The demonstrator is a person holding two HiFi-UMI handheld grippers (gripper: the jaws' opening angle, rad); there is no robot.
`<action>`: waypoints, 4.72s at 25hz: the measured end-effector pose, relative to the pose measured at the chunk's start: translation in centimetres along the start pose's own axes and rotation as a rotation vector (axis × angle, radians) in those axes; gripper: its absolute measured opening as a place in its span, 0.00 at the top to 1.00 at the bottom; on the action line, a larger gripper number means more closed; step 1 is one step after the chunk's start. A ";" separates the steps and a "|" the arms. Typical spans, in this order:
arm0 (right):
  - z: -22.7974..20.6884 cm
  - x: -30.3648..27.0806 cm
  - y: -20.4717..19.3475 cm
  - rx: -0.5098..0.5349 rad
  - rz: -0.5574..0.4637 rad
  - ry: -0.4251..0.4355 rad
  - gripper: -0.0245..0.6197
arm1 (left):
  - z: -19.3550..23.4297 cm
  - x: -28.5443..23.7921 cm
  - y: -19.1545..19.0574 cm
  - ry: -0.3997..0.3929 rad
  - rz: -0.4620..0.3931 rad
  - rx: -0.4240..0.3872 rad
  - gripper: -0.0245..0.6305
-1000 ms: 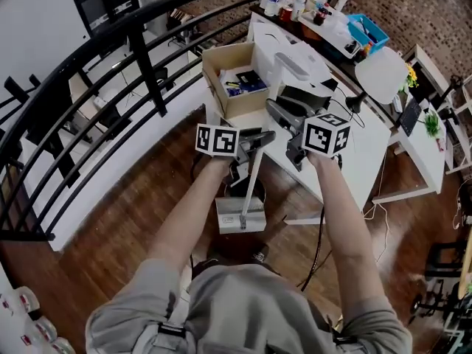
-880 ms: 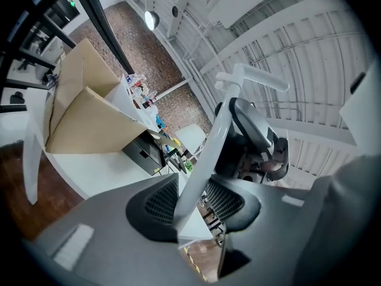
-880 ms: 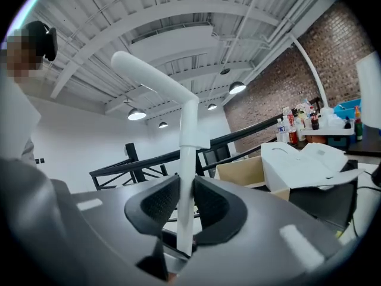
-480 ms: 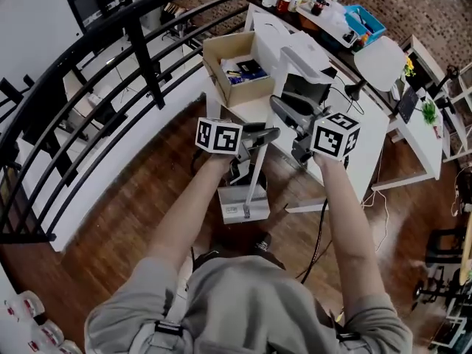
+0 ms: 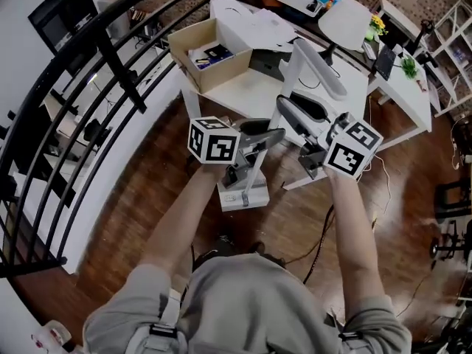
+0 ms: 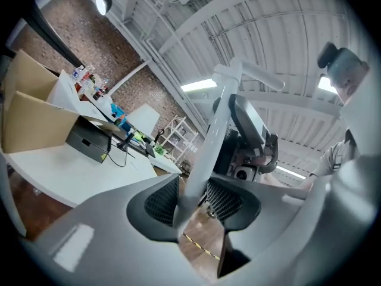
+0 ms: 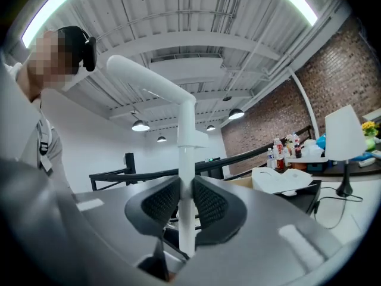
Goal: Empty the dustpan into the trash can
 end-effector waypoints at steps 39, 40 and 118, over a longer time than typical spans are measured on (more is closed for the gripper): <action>-3.4 34.9 -31.0 -0.127 -0.034 -0.688 0.85 | -11.0 -9.6 -25.5 0.155 0.238 0.037 0.92; -3.6 34.7 -31.8 -0.123 -0.019 -0.691 0.85 | -10.6 -9.8 -25.8 0.162 0.242 0.027 0.94; 26.0 17.9 -12.3 0.119 -0.173 -0.537 0.96 | -27.0 8.5 -7.3 -0.028 0.018 -0.412 0.91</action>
Point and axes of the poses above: the fingertips, and each gripper's own axes: x backward along the fingers, z to its left, y out of its top, the point moved 9 cm from there along x, backward along the fingers, and after that the axes turned 6 degrees about -x, right-handed, at the moved point
